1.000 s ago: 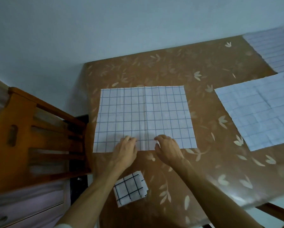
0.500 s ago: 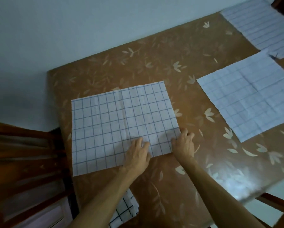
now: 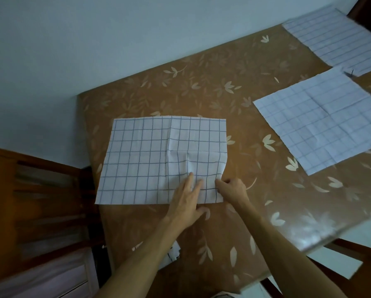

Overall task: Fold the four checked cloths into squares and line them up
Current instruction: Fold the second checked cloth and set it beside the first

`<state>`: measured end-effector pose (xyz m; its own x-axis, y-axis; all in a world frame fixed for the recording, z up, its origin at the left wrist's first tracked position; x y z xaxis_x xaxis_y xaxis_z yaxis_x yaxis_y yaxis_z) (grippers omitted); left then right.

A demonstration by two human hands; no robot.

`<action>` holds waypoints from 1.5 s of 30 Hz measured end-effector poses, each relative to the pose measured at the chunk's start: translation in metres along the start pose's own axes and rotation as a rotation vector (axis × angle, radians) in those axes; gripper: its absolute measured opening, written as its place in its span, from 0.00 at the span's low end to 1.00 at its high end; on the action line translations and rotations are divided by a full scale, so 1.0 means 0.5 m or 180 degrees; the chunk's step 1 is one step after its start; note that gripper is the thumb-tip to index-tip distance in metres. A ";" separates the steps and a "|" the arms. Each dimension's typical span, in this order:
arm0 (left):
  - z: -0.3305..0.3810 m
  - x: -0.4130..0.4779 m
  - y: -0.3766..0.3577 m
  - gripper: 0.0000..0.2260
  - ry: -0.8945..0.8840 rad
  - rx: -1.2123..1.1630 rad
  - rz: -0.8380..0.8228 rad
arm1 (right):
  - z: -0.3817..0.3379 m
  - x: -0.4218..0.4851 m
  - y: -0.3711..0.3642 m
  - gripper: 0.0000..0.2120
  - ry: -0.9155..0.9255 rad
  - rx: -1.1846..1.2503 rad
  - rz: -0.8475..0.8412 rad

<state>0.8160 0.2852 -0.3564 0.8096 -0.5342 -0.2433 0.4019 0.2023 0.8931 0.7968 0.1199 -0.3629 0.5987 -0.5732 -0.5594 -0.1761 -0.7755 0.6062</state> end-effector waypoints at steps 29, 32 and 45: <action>0.215 -0.324 -0.105 0.24 0.0602 -0.2038 0.0040 | 0.282 -0.192 0.279 0.13 0.2442 -0.2228 0.1109; 0.254 -0.311 -0.115 0.20 0.0742 -0.1926 0.0297 | 0.307 -0.160 0.332 0.09 0.2514 -0.2316 0.0998; 0.362 -0.256 -0.115 0.13 0.1235 -0.1981 0.1231 | 0.388 -0.113 0.501 0.10 0.2866 -0.2308 -0.0273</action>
<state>0.6120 0.1931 -0.3080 0.9836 -0.0356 -0.1770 0.1358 0.7918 0.5955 0.5674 -0.0934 -0.2890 0.9779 0.0956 -0.1861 0.2067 -0.3021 0.9306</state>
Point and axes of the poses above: each hand's wrist, its own x-axis towards the middle knuckle, its own y-axis out of the back of the hand, z = x × y, the point moved 3 cm from there along x, towards the middle knuckle, and after that the axes turned 7 degrees about z, right-handed, at the moved point
